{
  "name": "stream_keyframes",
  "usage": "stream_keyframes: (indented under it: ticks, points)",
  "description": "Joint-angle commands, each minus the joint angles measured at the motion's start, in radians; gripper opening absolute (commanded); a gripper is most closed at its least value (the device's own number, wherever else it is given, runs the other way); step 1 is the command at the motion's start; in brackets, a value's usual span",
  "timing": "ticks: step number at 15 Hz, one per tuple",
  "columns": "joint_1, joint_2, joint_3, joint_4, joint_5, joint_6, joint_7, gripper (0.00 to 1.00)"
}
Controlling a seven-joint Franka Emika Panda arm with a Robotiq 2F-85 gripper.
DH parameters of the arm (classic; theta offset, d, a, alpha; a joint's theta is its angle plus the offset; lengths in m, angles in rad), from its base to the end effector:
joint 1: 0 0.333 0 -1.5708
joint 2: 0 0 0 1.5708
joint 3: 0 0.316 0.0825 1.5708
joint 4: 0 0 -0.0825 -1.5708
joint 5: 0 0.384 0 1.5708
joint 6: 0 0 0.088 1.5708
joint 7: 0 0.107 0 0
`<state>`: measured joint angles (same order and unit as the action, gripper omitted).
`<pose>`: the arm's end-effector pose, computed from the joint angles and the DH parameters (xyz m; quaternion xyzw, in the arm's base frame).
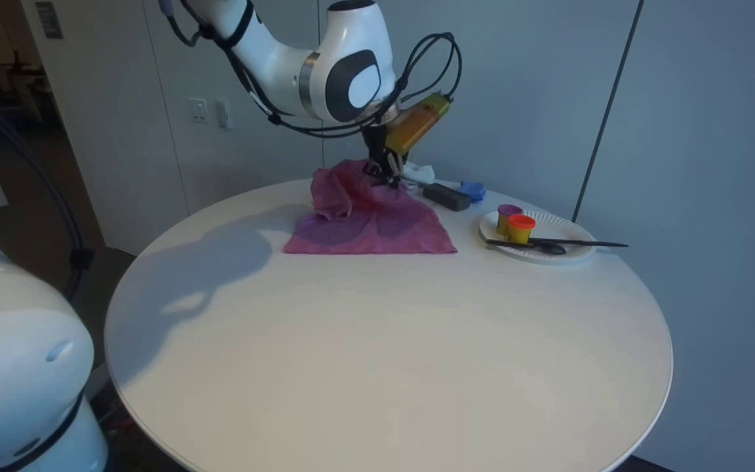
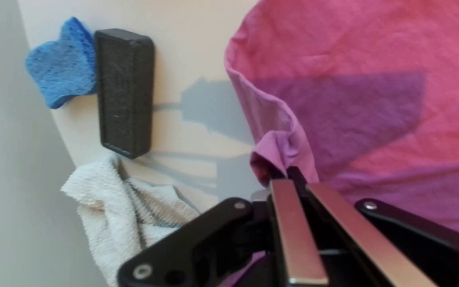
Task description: Unfold the pink t-shirt.
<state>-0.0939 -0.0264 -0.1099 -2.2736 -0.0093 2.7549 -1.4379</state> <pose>0.5427 -0.1120 0.4242 0.7875 0.5629 0.1701 0.1846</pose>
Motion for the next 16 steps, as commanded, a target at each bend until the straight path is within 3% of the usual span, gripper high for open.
stream_keyframes:
  ticks: [1, 3, 6, 10, 11, 13, 14, 16]
  points:
    - [-0.016, 0.011, -0.017, 0.004, -0.06, 0.134, 0.036, 0.07]
    - [-0.028, 0.068, -0.029, 0.035, -0.132, 0.225, 0.054, 0.09]
    - [-0.025, 0.147, -0.029, 0.075, -0.092, 0.338, -0.045, 0.08]
    - [-0.043, 0.215, 0.012, 0.126, -0.049, 0.346, -0.076, 0.08]
    - [-0.032, 0.215, -0.003, 0.134, -0.054, 0.3, -0.04, 0.32]
    - [-0.029, 0.192, -0.03, 0.147, -0.128, 0.129, 0.08, 0.39]
    - [0.016, 0.173, -0.084, 0.148, -0.147, 0.043, 0.12, 0.45]
    - [-0.02, 0.165, -0.055, 0.17, -0.198, -0.068, 0.202, 0.62]
